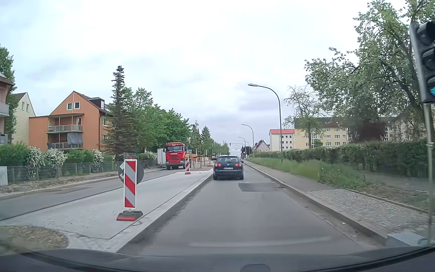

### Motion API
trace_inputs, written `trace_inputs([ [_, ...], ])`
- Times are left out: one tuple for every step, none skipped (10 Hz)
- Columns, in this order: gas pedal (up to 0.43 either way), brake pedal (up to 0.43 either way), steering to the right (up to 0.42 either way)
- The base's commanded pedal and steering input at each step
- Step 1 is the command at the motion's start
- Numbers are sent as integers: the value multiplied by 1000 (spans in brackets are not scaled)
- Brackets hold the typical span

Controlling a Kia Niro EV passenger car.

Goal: Follow the waypoints while adhering to traffic rules and regulations

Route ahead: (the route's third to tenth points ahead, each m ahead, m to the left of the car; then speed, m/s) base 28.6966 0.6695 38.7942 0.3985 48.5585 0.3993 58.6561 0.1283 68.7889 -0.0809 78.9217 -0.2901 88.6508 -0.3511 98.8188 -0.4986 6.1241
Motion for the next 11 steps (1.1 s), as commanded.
trace_inputs([
  [67,0,-4],
  [67,0,-3],
  [87,0,-3],
  [98,0,-2],
  [98,0,-1],
  [98,0,0],
  [98,0,0],
  [98,0,0],
  [98,0,0],
  [98,0,0],
  [98,0,1],
])
